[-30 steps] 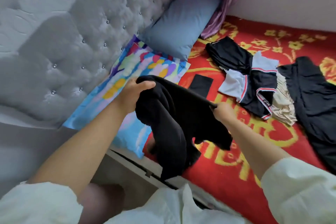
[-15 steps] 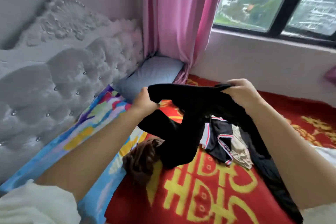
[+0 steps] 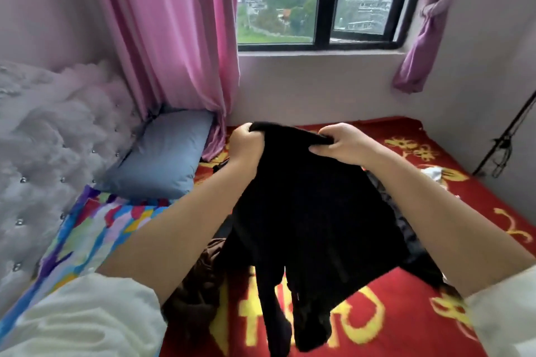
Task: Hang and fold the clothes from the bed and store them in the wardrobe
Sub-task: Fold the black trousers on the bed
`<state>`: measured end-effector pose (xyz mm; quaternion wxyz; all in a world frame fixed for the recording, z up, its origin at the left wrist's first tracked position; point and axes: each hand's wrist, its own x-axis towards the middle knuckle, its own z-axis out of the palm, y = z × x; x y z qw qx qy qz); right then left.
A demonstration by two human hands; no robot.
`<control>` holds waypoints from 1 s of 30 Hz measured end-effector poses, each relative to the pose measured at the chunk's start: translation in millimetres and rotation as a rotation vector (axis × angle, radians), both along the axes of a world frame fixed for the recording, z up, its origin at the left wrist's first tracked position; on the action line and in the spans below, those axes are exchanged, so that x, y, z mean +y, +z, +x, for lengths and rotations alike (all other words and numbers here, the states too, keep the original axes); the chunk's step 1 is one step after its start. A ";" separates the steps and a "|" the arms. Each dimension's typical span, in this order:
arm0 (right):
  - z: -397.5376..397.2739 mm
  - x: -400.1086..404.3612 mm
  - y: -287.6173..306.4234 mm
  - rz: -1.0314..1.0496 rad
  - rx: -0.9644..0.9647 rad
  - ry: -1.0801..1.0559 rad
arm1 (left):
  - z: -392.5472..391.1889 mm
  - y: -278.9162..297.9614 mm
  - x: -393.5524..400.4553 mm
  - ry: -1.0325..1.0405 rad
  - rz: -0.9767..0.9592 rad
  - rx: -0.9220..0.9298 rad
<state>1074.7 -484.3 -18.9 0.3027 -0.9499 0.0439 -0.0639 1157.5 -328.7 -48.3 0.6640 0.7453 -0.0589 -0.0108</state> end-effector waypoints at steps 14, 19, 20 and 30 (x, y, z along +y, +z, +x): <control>-30.2 0.1 -77.3 0.849 0.083 -0.062 | 8.7 56.8 33.8 0.042 -0.505 0.224; -27.0 -3.9 -57.0 0.707 -0.240 -0.235 | 26.6 26.7 62.7 -0.208 0.341 -0.080; -26.7 -4.6 -49.5 0.556 -0.298 -0.249 | 25.8 18.1 68.6 -0.288 0.642 -0.197; -34.7 1.3 6.3 0.019 -0.404 -0.079 | -47.2 -35.5 40.8 -0.870 0.556 -0.103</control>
